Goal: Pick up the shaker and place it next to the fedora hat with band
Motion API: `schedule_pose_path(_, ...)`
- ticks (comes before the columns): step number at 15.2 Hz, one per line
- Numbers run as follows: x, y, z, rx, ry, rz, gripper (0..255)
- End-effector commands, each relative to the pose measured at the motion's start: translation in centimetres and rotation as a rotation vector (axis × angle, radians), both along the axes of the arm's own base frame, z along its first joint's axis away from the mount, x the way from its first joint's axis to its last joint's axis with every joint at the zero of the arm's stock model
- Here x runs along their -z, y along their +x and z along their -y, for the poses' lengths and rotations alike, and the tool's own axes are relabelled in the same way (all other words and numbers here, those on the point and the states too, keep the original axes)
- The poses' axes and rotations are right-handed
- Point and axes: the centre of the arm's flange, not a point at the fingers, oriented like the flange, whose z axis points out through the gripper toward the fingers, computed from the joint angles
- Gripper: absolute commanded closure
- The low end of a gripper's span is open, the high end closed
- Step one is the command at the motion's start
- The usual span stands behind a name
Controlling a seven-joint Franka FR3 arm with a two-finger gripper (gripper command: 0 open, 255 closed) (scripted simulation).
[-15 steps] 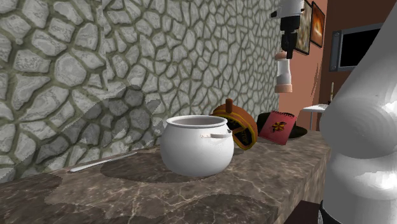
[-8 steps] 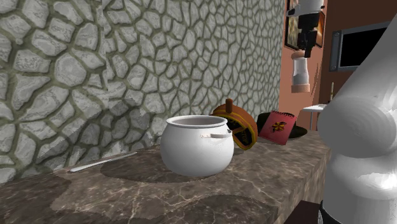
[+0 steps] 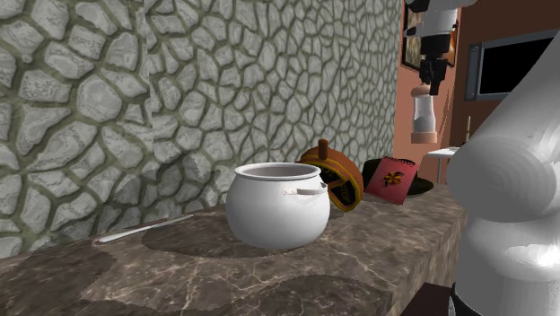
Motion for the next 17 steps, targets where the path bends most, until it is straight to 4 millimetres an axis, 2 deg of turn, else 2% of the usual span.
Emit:
schedule_pose_path(1, 1.1, 0.0, -0.1, 0.0, -0.001, 0.0, 255)
schedule_pose_path(17, 9.5, 0.0, -0.1, 0.0, -0.001, 0.0, 255)
